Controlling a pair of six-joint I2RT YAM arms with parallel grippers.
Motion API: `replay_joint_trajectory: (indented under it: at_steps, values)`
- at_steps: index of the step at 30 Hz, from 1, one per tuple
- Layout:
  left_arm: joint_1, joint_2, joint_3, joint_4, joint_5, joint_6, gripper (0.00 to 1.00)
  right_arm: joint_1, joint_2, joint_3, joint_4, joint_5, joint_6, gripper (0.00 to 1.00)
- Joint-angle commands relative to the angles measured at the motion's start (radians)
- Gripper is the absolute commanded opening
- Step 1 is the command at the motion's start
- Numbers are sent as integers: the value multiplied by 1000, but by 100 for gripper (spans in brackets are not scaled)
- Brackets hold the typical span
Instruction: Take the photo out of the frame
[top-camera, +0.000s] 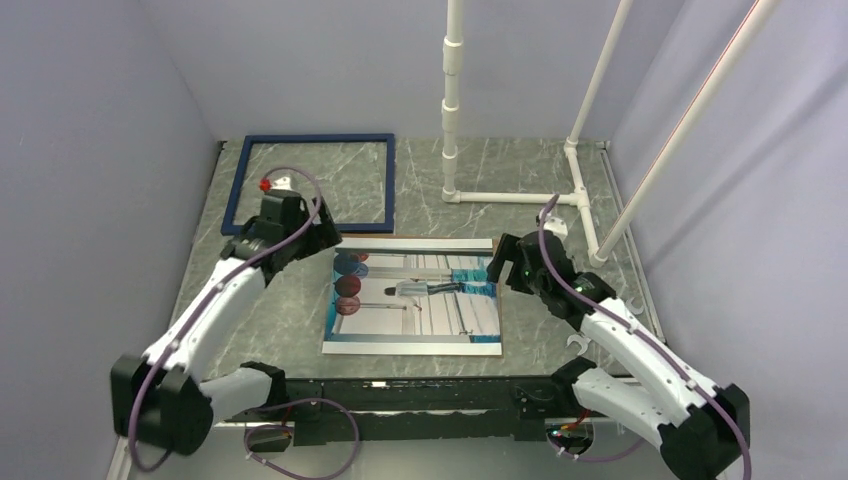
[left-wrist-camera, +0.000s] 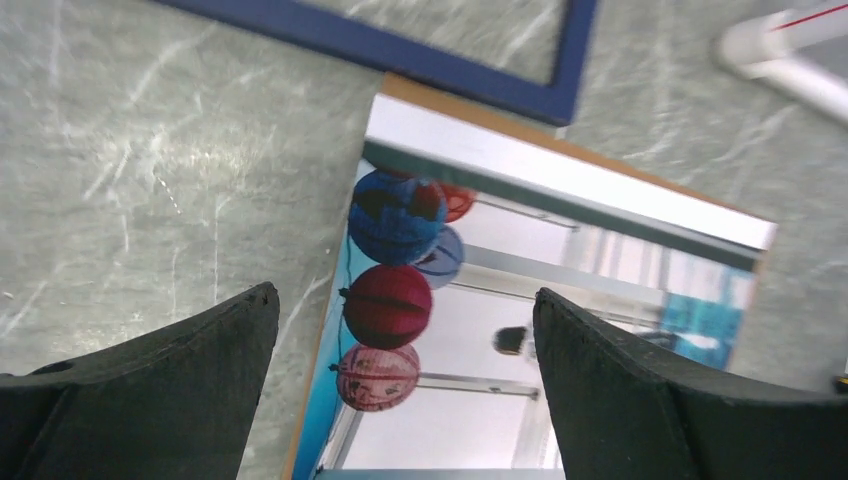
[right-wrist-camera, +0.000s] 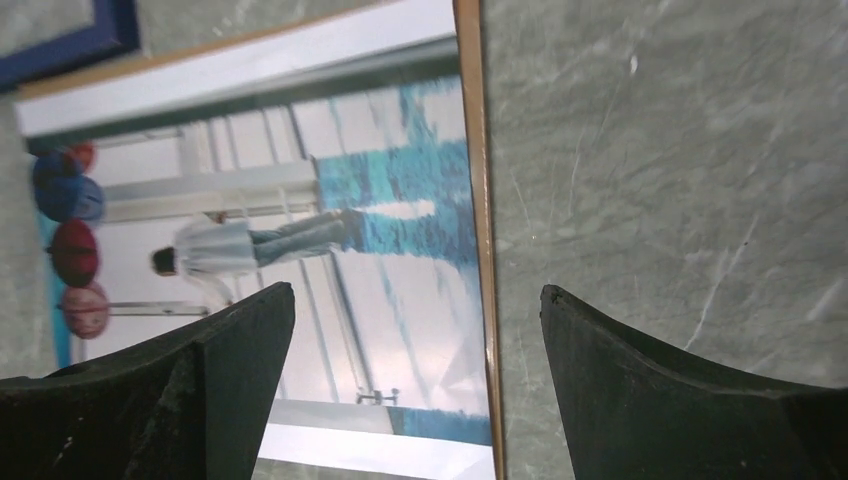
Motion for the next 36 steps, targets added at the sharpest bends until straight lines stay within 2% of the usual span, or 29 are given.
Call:
replay_joint_trajectory:
  at_steps: [1, 8, 13, 24, 36]
  values:
    - [-8, -205, 83, -126, 37, 79, 99, -4, -93, 128, -135, 63, -55, 95]
    - [-8, -537, 161, -162, 145, 124, 99, -6, -232, 296, -267, 92, -131, 98]
    - [-8, -672, 192, -166, 169, 109, 99, -4, -332, 398, -319, 99, -180, 100]
    - [-9, -866, 198, -95, 192, 120, 99, -4, -546, 518, -327, 135, -263, 100]
    - [-8, -928, 164, -7, 103, 133, 99, -3, -579, 511, -301, 161, -274, 100]
